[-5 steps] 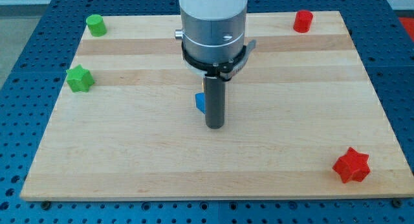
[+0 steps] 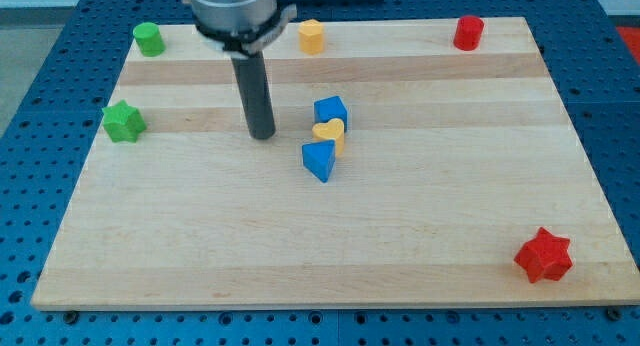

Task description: Move the yellow hexagon into the blue cube

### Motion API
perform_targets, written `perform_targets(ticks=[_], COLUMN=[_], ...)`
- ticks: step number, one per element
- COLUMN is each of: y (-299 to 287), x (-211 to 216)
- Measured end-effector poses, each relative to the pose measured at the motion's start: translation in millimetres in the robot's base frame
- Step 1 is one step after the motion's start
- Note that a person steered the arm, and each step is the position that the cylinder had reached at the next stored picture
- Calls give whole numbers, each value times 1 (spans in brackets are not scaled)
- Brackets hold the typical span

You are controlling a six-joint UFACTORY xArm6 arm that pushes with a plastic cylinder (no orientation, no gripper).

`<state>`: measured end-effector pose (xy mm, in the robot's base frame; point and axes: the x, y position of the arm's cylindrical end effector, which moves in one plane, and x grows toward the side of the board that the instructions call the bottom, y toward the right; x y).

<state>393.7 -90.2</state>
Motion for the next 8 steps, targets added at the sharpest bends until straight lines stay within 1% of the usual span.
perform_targets(ticks=[1,2,3,5,6,7,8], y=[12,45,69,130,125,100,44], x=[-21,-36,-76,-125,-171,-200,-199])
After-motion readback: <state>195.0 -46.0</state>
